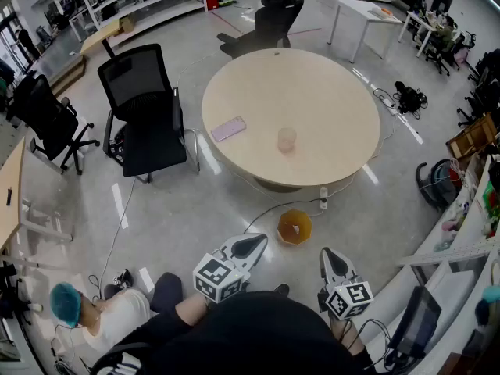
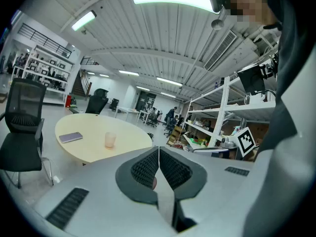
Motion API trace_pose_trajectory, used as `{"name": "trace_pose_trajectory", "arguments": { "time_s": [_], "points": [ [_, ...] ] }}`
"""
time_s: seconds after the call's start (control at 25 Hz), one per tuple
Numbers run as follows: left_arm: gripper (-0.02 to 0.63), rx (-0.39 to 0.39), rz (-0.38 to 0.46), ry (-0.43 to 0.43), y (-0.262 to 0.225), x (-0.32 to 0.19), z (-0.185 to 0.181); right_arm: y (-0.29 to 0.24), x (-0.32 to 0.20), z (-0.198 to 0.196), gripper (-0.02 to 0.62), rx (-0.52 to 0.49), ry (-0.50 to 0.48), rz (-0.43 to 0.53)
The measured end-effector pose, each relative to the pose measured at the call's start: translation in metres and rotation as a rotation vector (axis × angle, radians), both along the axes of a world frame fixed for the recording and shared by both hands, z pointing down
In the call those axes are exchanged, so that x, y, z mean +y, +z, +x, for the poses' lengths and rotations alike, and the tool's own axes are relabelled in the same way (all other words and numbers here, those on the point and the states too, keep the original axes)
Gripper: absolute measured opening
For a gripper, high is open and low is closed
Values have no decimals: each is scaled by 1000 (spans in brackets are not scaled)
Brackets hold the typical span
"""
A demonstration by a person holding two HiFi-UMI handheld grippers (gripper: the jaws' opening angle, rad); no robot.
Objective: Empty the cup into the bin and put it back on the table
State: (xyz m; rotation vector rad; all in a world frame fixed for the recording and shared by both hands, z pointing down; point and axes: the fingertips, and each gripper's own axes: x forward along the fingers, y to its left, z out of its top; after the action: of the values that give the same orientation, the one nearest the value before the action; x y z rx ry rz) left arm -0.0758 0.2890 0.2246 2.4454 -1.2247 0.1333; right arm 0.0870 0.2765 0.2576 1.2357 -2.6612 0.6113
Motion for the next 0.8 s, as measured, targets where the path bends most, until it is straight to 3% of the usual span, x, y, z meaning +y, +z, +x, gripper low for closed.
{"name": "trace_pose_trajectory", "arguments": {
  "time_s": [0.64,0.72,0.8],
  "points": [
    [24,-6,11,-4,2,6,2,5,1,3,17,11,20,8],
    [25,-50,59,6,-3,5,0,0,-7,9,17,106,26,68],
    [25,-125,120,9,-9,3,-2,-11,-18,18,17,348,-2,218]
  ]
}}
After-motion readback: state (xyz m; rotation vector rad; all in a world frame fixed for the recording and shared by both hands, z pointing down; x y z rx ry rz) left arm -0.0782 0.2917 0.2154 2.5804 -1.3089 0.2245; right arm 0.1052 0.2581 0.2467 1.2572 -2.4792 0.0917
